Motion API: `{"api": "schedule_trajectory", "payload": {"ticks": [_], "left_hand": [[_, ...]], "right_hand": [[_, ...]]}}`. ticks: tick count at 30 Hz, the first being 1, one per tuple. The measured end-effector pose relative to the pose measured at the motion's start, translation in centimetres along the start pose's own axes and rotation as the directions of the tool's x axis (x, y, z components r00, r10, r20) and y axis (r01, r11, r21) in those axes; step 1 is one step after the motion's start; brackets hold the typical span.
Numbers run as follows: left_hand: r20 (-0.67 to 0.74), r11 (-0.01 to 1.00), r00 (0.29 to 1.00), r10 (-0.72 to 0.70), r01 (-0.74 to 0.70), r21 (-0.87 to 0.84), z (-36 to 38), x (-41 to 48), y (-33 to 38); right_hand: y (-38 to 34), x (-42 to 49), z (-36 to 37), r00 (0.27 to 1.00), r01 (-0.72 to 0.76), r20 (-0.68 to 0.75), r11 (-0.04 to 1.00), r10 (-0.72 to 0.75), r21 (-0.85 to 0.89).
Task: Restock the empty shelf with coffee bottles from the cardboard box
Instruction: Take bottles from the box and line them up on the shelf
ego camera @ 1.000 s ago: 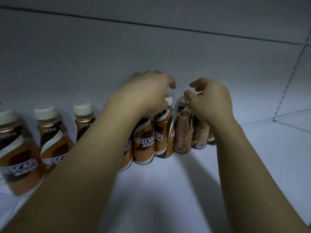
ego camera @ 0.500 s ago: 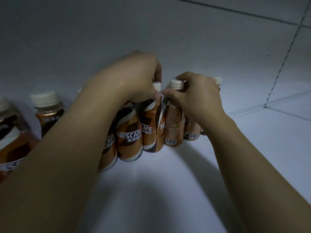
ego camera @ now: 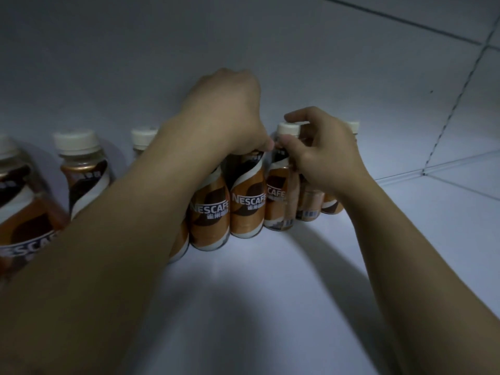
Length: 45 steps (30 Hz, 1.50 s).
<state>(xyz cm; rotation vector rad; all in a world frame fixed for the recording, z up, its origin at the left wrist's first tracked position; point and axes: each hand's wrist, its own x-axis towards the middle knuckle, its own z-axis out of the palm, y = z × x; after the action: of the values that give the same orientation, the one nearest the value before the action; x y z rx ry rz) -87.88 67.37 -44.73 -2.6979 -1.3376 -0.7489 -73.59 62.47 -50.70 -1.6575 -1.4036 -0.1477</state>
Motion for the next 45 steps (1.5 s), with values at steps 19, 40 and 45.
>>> {"api": "schedule_trajectory", "payload": {"ticks": [19, 40, 45], "left_hand": [[0.087, 0.998, 0.995, 0.052, -0.051, -0.021, -0.4, -0.4, -0.3], [0.048, 0.998, 0.999, 0.025, -0.028, 0.063, 0.2, -0.2, 0.0], [0.001, 0.989, 1.0, 0.015, -0.015, 0.146, -0.1, -0.5, 1.3]], "right_hand": [[-0.4, 0.1, 0.0, 0.995, -0.035, -0.094, 0.999, 0.035, -0.003], [0.4, 0.1, -0.6, 1.0, 0.0, -0.02, 0.997, 0.002, 0.074], [0.0, -0.5, -0.8, 0.998, 0.056, -0.037, 0.997, -0.054, 0.059]]}}
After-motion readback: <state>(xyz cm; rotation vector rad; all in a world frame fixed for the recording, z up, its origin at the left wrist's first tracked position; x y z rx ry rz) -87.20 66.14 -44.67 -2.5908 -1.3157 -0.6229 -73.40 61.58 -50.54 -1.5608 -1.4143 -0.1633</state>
